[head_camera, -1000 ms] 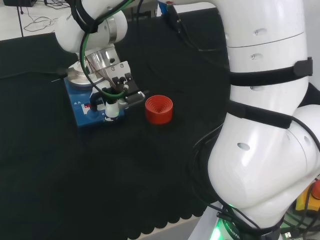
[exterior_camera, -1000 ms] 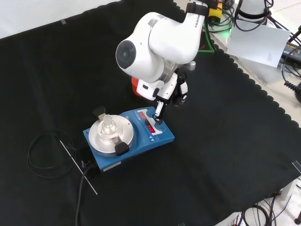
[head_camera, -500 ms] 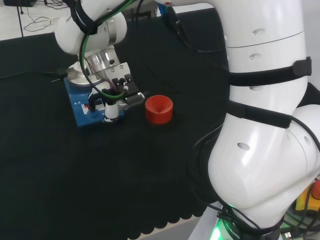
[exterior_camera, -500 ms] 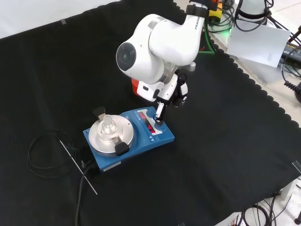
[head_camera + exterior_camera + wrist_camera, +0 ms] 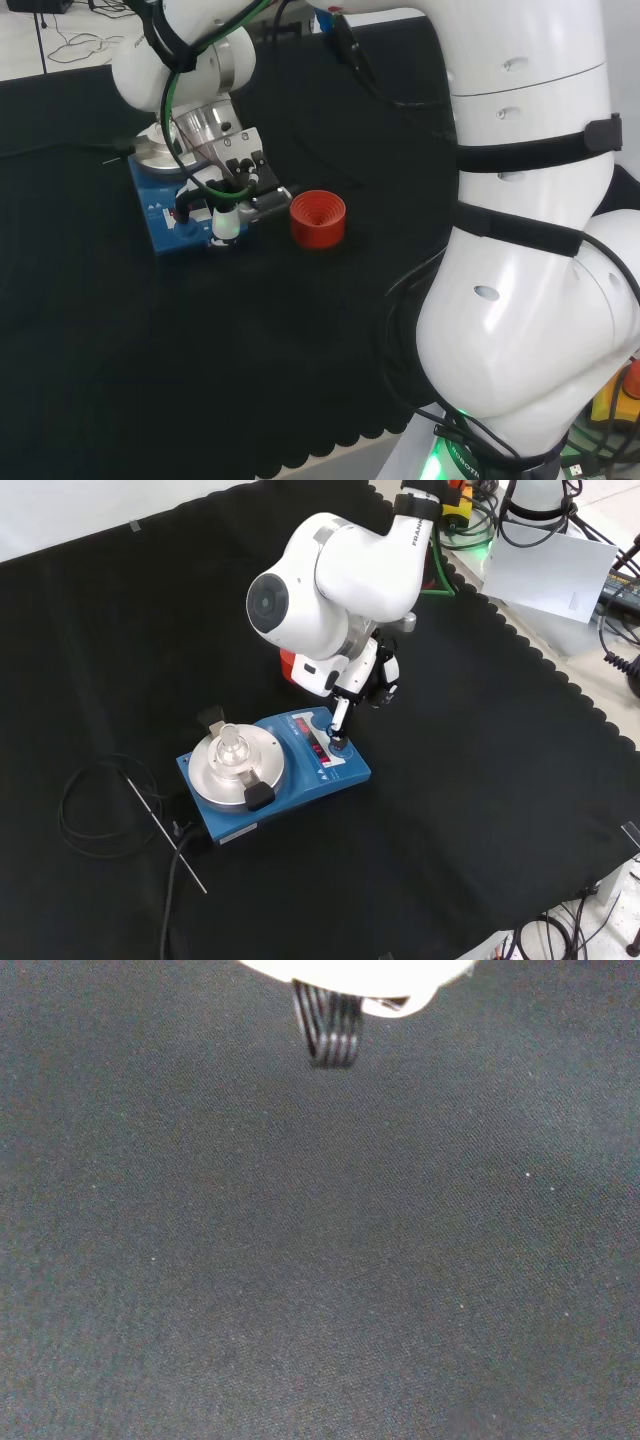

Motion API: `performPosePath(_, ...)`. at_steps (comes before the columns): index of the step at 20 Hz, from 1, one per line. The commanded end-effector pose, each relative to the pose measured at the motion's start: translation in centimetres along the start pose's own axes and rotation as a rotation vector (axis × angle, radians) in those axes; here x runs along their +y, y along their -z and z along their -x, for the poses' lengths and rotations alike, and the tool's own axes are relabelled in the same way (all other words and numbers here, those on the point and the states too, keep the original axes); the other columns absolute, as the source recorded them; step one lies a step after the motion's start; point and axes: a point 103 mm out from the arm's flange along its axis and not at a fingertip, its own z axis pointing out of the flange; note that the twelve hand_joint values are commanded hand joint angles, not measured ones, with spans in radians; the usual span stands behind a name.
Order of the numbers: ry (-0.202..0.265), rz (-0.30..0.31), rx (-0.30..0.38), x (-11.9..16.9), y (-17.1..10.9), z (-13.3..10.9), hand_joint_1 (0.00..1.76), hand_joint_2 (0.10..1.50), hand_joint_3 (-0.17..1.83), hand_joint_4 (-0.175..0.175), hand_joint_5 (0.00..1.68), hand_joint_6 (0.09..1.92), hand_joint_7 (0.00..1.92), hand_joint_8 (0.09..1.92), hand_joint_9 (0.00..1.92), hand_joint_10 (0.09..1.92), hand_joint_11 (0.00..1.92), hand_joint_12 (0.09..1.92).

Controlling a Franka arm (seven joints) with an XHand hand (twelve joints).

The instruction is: Turn on the heater.

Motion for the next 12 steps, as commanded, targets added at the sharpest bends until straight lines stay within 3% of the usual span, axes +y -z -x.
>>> performPosePath(1,-0.005,-0.001,0.001,-0.2,-0.1,0.1,1.48,0.69,1.06,-0.035,0.29,0.57,1.68,1.43,1.8,1.39,1.46,1.34)
performPosePath(12,-0.005,0.031,-0.008,-1.4,1.4,-0.2,1.49,0.69,1.06,-0.036,0.29,0.59,1.68,1.43,1.8,1.38,1.46,1.34)
